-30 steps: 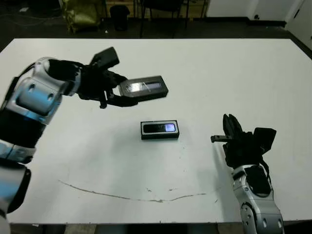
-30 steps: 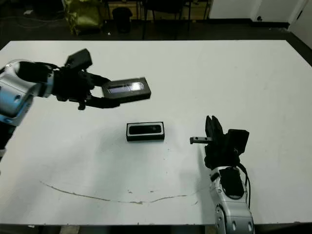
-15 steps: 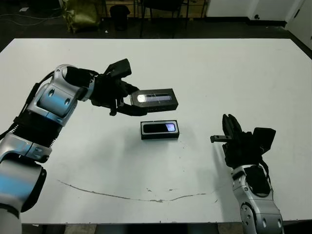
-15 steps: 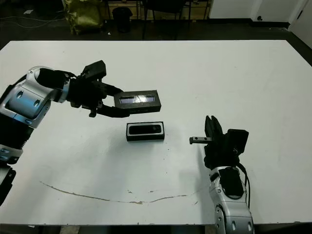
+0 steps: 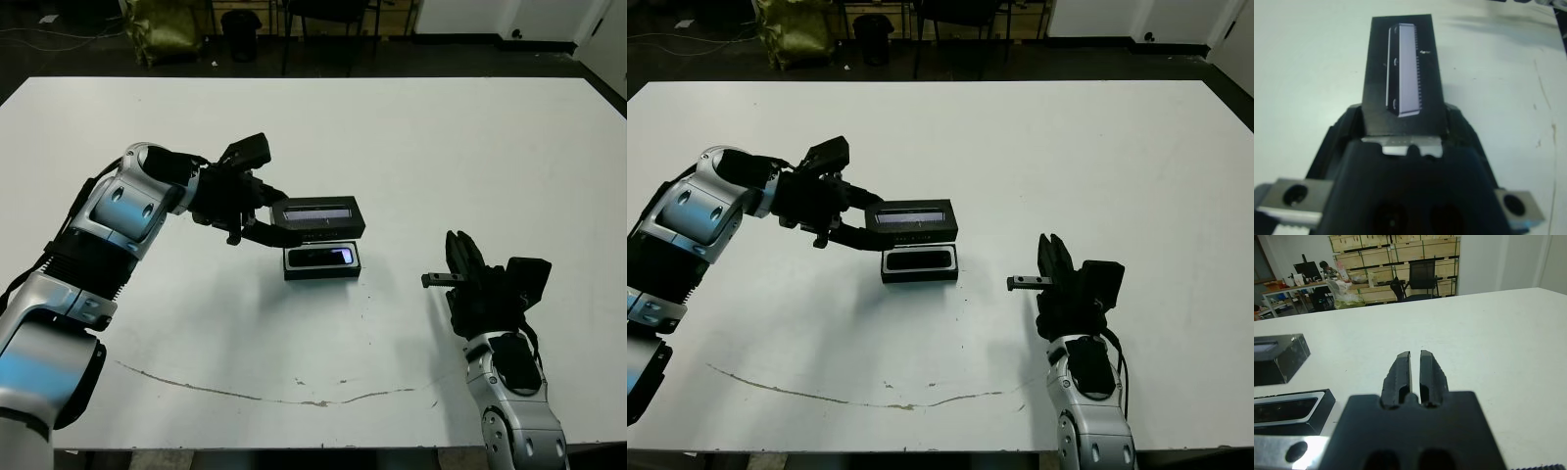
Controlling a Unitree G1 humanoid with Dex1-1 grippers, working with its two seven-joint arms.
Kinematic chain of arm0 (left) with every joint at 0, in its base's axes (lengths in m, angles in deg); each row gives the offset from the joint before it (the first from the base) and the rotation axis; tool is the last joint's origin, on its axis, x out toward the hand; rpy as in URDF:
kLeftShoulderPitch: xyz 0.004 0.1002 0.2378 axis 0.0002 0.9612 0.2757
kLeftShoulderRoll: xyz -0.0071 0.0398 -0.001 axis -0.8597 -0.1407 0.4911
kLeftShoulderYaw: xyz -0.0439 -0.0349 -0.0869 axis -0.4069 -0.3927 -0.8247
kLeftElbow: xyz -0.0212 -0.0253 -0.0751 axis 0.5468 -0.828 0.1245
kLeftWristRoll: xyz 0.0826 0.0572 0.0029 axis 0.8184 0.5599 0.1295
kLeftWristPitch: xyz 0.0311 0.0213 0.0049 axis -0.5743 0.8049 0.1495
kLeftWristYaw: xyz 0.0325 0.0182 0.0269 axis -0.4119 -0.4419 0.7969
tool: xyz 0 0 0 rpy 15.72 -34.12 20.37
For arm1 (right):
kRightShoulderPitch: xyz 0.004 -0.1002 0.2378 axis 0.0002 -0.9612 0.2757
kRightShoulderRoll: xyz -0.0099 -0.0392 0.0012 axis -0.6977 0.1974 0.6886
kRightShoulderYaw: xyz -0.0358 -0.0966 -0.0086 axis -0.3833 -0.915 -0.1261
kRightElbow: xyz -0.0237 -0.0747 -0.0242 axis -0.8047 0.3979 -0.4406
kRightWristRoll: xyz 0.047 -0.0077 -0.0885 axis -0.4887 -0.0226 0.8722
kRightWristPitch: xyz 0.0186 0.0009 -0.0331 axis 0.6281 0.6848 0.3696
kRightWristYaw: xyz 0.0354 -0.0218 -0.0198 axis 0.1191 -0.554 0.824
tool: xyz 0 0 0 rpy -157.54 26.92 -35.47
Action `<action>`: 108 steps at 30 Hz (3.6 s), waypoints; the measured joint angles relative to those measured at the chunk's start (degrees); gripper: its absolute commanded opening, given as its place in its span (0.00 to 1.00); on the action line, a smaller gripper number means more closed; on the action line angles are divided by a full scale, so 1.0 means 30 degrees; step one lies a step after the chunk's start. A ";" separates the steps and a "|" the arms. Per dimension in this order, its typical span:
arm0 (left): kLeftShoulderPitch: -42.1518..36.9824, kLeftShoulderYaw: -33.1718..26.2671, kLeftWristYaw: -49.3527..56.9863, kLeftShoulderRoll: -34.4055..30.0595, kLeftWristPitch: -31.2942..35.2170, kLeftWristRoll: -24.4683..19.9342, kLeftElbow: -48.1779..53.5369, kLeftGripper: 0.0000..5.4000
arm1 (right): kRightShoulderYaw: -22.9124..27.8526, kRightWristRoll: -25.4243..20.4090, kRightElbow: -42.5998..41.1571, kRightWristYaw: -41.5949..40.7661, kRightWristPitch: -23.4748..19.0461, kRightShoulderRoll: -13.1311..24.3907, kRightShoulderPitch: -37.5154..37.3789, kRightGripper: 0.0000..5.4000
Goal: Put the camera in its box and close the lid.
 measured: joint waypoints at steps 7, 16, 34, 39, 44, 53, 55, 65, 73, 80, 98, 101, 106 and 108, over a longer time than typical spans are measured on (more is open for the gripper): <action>-0.0052 0.0143 -0.0273 0.0672 -0.0732 0.0300 -0.1058 0.46 | 0.0019 -0.0023 0.0006 -0.0037 0.0043 -0.0005 -0.0012 0.00; -0.0074 0.0255 -0.0333 0.0977 -0.1197 0.0846 -0.1582 0.46 | 0.0035 -0.0027 -0.0047 -0.0010 0.0035 -0.0014 -0.0014 0.00; -0.0073 0.0766 0.0038 0.0970 -0.1186 0.2474 -0.0843 0.46 | 0.0033 -0.0031 -0.0044 -0.0011 0.0037 -0.0059 -0.0053 0.00; -0.0073 0.0829 -0.0141 0.0978 -0.0958 0.2498 -0.0840 0.46 | 0.0034 -0.0029 -0.0014 -0.0018 0.0106 -0.0064 -0.0063 0.00; -0.0073 0.0975 -0.0216 0.0995 -0.0833 0.2552 -0.0824 0.46 | 0.0033 -0.0035 0.0049 -0.0021 0.0270 -0.0067 -0.0064 0.00; -0.0074 0.1410 -0.0214 0.1158 -0.0975 0.2756 -0.0733 0.46 | 0.0026 -0.0038 0.0046 -0.0011 0.0244 -0.0096 -0.0065 0.00; -0.0074 0.1454 -0.0216 0.1224 -0.0983 0.2768 -0.0748 0.46 | 0.0030 -0.0040 0.0044 -0.0010 0.0241 -0.0096 -0.0070 0.00; -0.0096 0.1630 -0.0109 0.1401 -0.0983 0.3019 -0.0817 0.46 | 0.0031 -0.0037 0.0049 -0.0034 0.0256 -0.0086 -0.0095 0.00; -0.0134 0.1685 -0.0061 0.1540 -0.1241 0.3341 -0.1103 0.46 | 0.0048 -0.0222 0.0051 -0.0048 0.0264 -0.0091 -0.0142 0.00; -0.0277 0.1687 -0.0189 0.1542 -0.1870 0.3364 -0.1906 0.46 | 0.0097 -0.0253 0.0067 -0.0113 0.0269 -0.0086 -0.0163 0.00; -0.0611 0.1830 -0.0292 0.1812 -0.1170 0.3578 -0.2522 0.46 | -0.0084 -0.0204 0.0057 -0.0054 0.0261 -0.0174 -0.0375 0.00; -0.0620 0.1599 -0.0290 0.1862 -0.0975 0.3401 -0.2384 0.46 | -0.0077 -0.0235 0.0063 -0.0044 0.0265 -0.0187 -0.0384 0.00; -0.0620 0.1300 -0.0272 0.1932 -0.0419 0.3081 -0.2090 0.46 | -0.0112 -0.0187 0.0078 -0.0036 0.0266 -0.0174 -0.0379 0.00; -0.0620 0.1267 -0.0270 0.1931 -0.0214 0.3058 -0.2045 0.46 | -0.0130 -0.0182 0.0048 -0.0031 0.0263 -0.0166 -0.0379 0.00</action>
